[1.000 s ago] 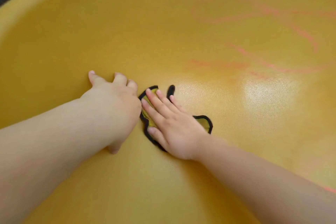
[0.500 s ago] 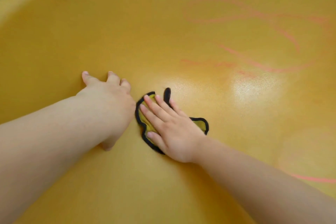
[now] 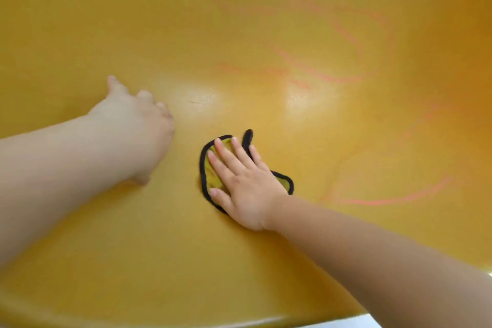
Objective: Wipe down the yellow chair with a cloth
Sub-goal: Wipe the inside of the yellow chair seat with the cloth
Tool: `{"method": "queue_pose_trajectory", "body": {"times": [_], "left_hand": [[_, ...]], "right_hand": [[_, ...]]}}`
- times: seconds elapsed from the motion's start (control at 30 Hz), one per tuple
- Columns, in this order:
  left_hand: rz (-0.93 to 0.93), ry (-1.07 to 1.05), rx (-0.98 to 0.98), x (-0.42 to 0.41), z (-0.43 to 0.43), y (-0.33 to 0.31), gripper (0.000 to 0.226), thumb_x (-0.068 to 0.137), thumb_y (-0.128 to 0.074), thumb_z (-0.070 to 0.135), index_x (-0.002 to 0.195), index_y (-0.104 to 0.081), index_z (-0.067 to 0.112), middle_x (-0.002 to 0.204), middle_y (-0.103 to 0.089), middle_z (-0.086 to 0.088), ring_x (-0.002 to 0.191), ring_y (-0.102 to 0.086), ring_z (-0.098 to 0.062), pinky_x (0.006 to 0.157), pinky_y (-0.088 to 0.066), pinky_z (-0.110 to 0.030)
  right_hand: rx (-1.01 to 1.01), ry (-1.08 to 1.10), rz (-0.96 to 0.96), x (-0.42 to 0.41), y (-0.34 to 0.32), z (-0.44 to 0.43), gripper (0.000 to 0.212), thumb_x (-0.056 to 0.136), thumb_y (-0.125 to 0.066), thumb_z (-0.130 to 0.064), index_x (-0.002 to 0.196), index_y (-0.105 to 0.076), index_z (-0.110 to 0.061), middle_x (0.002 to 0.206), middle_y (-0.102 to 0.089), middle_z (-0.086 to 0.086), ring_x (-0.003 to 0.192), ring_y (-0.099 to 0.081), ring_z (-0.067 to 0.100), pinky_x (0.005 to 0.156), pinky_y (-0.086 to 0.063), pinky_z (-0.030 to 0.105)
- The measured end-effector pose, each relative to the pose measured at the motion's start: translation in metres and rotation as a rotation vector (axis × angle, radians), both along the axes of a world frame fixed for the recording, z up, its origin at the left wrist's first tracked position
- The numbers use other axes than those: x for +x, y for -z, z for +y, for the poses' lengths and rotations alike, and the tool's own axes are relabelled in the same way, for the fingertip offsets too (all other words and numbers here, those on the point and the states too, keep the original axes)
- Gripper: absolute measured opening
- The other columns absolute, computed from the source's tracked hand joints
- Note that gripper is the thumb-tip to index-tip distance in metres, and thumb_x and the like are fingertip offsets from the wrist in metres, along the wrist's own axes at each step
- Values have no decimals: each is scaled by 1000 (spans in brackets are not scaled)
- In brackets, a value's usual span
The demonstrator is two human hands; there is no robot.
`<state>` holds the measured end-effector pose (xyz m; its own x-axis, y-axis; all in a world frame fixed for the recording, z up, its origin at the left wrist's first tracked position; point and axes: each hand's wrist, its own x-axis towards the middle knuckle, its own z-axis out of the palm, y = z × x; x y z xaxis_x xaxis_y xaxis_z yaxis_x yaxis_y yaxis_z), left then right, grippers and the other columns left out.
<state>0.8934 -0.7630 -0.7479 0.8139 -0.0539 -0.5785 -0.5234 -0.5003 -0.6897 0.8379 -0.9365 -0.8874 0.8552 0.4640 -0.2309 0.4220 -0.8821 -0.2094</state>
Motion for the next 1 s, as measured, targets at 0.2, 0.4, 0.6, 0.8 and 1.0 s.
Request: {"method": "queue_pose_trajectory", "body": {"times": [0.2, 0.4, 0.6, 0.8, 1.0], "left_hand": [[144, 89, -550, -39, -74, 49, 97, 86, -52, 75, 160, -20, 21, 166, -17, -6, 146, -29, -29, 109, -41, -53], [298, -117, -790, -69, -130, 88, 133, 66, -72, 80, 162, -7, 13, 170, 8, -8, 155, -4, -37, 118, -31, -57], [367, -217, -753, -66, -145, 92, 122, 58, -83, 72, 153, -32, 14, 166, -8, -12, 151, -11, -41, 113, -37, -59], [358, -236, -768, -64, -144, 100, 119, 54, -84, 74, 148, -40, 15, 163, -13, -10, 150, -13, -40, 112, -40, -58], [359, -244, -769, -63, -146, 105, 121, 52, -86, 73, 148, -42, 15, 166, -8, -11, 151, -9, -43, 112, -38, -59]], "right_hand": [[-161, -108, 96, -60, -8, -99, 69, 101, -10, -61, 161, 9, -32, 165, 24, -10, 150, 29, 16, 123, 17, 45], [-577, 564, -28, -44, -41, -259, 84, 90, 8, -69, 162, 6, -26, 168, 19, -2, 155, 18, 23, 125, 6, 52], [-364, 386, 39, -73, -16, -164, 73, 102, -13, -59, 163, 4, -23, 168, 21, -1, 153, 23, 28, 124, 9, 54], [-406, 165, 61, -78, -35, -206, 66, 100, -8, -61, 160, 8, -38, 167, 20, -13, 153, 24, 17, 124, 13, 49], [-592, 761, -71, -26, -33, -247, 73, 103, -17, -58, 163, 2, -22, 169, 17, 2, 154, 18, 33, 123, 5, 60]]}}
